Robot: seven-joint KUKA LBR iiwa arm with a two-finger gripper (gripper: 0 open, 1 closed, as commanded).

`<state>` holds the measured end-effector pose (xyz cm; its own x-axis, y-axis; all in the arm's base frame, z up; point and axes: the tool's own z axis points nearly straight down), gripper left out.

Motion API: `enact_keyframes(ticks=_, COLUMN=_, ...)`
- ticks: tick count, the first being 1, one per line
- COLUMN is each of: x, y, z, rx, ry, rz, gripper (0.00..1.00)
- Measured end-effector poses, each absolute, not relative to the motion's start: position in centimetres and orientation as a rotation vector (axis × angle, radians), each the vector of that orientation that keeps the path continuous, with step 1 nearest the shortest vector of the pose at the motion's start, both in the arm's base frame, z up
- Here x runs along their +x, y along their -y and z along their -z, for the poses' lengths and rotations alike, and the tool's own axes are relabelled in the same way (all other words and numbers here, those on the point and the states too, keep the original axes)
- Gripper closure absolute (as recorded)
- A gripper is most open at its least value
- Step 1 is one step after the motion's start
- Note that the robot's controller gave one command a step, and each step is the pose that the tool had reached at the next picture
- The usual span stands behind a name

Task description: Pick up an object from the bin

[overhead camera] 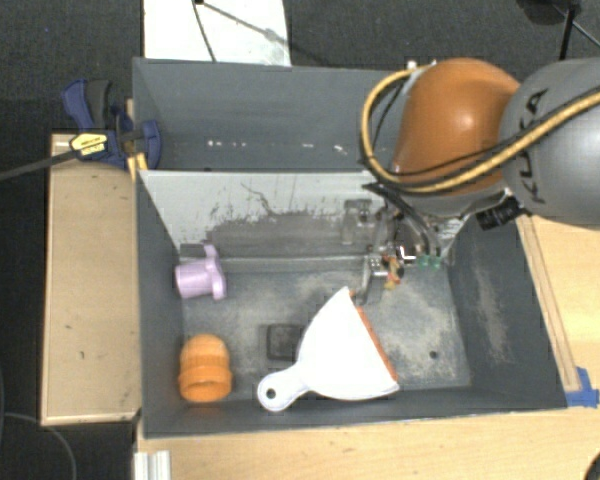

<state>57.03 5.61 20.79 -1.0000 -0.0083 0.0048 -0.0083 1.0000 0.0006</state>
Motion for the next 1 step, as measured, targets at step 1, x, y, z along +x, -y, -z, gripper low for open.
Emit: enact_keyframes(ticks=1, x=57.19, y=-5.58, z=-21.24, rx=0.011, ry=3.145, rz=0.001, gripper=0.0)
